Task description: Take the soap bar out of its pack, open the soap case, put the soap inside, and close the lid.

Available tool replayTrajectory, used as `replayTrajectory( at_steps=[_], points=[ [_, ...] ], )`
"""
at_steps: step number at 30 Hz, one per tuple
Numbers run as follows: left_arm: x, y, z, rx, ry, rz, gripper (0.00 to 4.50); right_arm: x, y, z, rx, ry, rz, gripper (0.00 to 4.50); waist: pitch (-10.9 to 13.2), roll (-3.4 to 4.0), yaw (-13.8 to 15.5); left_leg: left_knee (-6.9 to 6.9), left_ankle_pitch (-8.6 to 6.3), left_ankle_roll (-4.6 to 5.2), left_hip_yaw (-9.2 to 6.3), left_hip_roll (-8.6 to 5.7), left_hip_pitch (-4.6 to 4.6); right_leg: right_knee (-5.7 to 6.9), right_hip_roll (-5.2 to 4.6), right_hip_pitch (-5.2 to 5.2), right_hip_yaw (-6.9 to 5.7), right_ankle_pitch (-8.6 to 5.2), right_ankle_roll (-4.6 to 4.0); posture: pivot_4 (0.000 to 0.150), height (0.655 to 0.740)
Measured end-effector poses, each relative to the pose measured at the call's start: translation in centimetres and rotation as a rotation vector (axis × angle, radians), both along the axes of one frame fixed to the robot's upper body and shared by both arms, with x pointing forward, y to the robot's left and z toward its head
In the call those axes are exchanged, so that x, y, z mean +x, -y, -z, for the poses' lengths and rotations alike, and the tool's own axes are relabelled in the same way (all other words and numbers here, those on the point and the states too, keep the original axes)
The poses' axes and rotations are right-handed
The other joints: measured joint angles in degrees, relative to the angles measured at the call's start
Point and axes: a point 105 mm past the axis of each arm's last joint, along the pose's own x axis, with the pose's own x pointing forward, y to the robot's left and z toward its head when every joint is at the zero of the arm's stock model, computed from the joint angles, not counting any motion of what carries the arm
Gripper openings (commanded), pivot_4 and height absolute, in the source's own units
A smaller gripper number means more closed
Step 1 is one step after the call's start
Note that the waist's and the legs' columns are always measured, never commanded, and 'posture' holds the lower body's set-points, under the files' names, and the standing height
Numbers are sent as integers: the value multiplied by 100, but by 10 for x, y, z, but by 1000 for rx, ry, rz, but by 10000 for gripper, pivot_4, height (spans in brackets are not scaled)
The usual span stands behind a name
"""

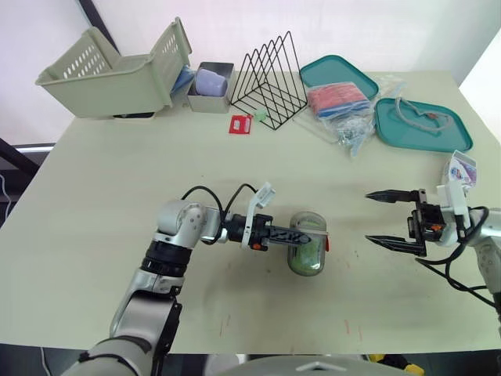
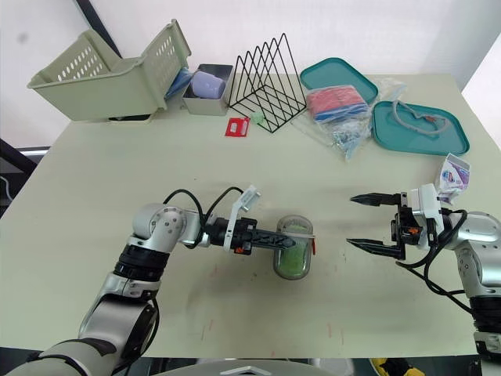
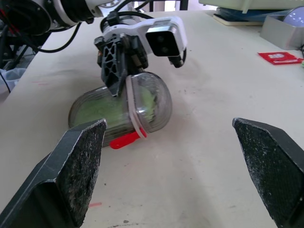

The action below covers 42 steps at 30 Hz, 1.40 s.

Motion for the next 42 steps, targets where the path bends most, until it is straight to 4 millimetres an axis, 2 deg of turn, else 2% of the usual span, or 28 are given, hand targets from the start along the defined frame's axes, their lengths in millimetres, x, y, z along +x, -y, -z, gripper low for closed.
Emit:
replayTrajectory(
  at_steps=[3,4,10,12,15,18,20,23,24,26,28,32,37,42],
  points=[
    [2,1,-2,9,11,13,43600,0,0,1,0,-3,0,45000,-1,1,8,0,0,0,0,-1,2,0,0,2,0,0,0,1500,7400],
    [2,3,-5,3,20,21,44378,0,0,0,0,-3,0,45000,-2,2,17,0,1,-1,0,-1,5,0,-1,5,0,0,0,1500,7400],
    [4,1,-5,12,55,27,44378,1,0,0,-5,-1,-2,45000,-1,2,2,0,0,-1,-1,-1,17,-1,0,17,0,0,0,1500,7400],
    [5,-4,-6,31,93,29,44378,3,-1,-1,-8,2,-4,45000,-1,1,-19,-1,1,-1,-2,0,17,1,1,16,0,0,0,1500,7400],
    [10,-21,-12,69,173,5,44378,5,1,2,-12,-12,9,45000,-1,2,-36,-7,1,-1,-2,2,17,0,3,12,0,0,-1,1500,7400],
    [19,-40,-19,123,337,-27,44378,17,6,5,-21,-26,63,45000,1,2,-31,-7,1,-2,4,1,12,-3,-2,8,3,0,-1,1500,7400],
    [24,-45,-24,131,402,-45,44378,22,10,6,-19,-29,96,45000,2,2,-17,-7,1,-2,4,0,11,-4,-3,7,3,0,-1,1500,7400],
    [35,-60,-39,114,619,-133,44378,34,14,9,15,-33,161,45000,2,2,17,-8,1,-3,5,1,8,-7,-5,5,3,0,-1,1500,7400],
    [39,-71,-41,136,704,-174,44378,35,17,13,10,-37,178,45000,2,2,18,-12,2,-3,7,1,7,-9,-6,2,4,0,-1,1500,7400],
    [40,-87,-41,172,796,-230,44378,35,23,19,-1,-42,197,45000,3,3,17,-17,1,-2,10,1,8,-10,-7,0,7,0,-1,1500,7400],
    [39,-95,-38,190,845,-255,44378,34,26,23,-4,-47,212,45000,3,4,17,-17,1,-1,15,1,8,-9,-8,0,11,0,-1,1500,7400],
    [31,-111,-22,254,959,-316,44378,33,33,29,-19,-25,229,45000,3,3,22,-17,0,-1,19,0,10,-7,-10,0,15,0,-1,1500,7400],
    [33,-116,-22,301,1091,-400,44378,35,36,31,-24,-10,244,45000,3,3,31,-17,0,0,19,0,11,-7,-9,0,16,1,-1,1500,7400],
    [27,-114,-16,306,1082,-430,44378,34,36,32,-32,-3,240,45000,3,3,15,-19,0,0,19,1,11,-5,-9,-1,16,1,0,1500,7400]
  ],
)
